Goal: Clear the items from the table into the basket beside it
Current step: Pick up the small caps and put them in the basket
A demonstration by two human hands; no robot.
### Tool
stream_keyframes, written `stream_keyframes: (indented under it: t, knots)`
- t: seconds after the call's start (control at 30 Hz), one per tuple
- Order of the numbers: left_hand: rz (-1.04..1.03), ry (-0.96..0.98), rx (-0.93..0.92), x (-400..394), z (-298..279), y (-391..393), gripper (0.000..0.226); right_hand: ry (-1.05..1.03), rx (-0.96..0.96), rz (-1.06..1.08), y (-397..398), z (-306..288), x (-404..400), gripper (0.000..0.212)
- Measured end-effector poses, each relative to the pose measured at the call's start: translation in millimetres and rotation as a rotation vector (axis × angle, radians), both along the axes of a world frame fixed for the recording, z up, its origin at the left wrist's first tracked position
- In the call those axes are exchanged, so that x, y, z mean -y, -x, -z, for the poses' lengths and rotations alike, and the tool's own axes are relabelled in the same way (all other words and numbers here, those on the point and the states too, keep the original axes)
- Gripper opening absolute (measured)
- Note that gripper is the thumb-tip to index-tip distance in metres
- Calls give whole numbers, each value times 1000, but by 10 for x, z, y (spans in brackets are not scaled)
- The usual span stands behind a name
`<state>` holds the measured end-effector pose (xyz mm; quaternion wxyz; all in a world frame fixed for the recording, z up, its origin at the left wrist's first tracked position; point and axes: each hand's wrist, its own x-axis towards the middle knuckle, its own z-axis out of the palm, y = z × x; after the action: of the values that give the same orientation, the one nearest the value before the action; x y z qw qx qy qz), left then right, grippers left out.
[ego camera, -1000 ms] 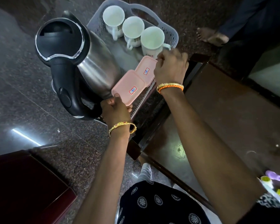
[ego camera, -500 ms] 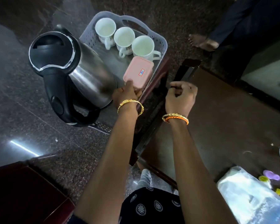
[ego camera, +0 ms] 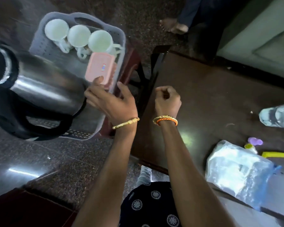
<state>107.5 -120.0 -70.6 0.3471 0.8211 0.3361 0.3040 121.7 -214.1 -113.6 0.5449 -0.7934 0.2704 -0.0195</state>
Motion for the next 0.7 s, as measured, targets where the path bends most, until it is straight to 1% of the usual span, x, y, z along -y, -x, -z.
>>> stream_keyframes:
  t: [0.03, 0.07, 0.13, 0.2, 0.27, 0.33, 0.4, 0.43, 0.53, 0.6, 0.7]
  knots:
    - [115, -66, 43, 148, 35, 59, 30, -28, 6, 27, 36, 11, 79, 17]
    - [244, -74, 68, 312, 84, 117, 25, -63, 15, 61, 81, 20, 178, 15]
    - [486, 10, 31, 603, 221, 229, 22, -83, 39, 112, 199, 55, 375, 12]
    - [650, 131, -100, 925, 400, 344, 22, -16, 8, 164, 366, 116, 659, 10]
    - [712, 269, -291, 1205, 610, 476, 23, 42, -75, 229, 553, 216, 1015, 13]
    - [751, 347, -483, 1419, 808, 610, 23, 75, -148, 315, 756, 323, 1416, 15]
    - [841, 353, -624, 1680, 934, 736, 20, 102, -191, 427, 968, 388, 1878, 14]
    - [895, 344, -663, 1819, 965, 791, 19, 119, -201, 487, 1072, 405, 2101, 12]
    - [1033, 289, -693, 2258, 993, 888, 14, 180, -204, 604, 1319, 436, 2661, 5]
    - [1127, 249, -684, 2583, 982, 912, 13, 229, -226, 592, 1417, 468, 2975, 8]
    - [1275, 162, -699, 3017, 964, 902, 14, 294, -228, 462, 1441, 504, 3309, 22]
